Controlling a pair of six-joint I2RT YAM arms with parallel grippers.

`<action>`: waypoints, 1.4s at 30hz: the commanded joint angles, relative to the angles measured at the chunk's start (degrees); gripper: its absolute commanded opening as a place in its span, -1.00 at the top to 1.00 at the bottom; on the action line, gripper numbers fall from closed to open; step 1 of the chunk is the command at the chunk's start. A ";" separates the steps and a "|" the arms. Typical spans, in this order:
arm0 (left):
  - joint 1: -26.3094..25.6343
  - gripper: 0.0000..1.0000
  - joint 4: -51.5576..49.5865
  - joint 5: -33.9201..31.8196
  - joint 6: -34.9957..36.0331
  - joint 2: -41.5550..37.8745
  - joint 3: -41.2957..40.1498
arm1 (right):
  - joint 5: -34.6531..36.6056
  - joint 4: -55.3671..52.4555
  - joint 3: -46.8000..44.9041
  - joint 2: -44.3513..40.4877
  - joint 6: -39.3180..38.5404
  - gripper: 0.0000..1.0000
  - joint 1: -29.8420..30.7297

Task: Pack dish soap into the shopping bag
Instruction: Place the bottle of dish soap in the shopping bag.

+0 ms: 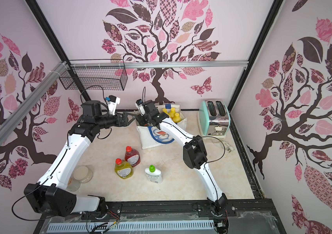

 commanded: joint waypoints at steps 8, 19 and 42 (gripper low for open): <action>0.30 -0.96 -0.52 -1.09 0.95 -0.91 0.79 | 1.05 -0.09 1.71 -7.38 -1.92 -0.33 0.82; 0.41 -0.96 -0.84 -2.91 0.53 -1.52 0.93 | 2.00 -0.49 -4.79 -15.79 -2.90 -0.52 0.76; 10.90 -0.96 3.71 -0.22 -5.61 -5.69 -4.93 | -16.15 7.32 -43.89 -42.62 -10.10 -0.54 6.51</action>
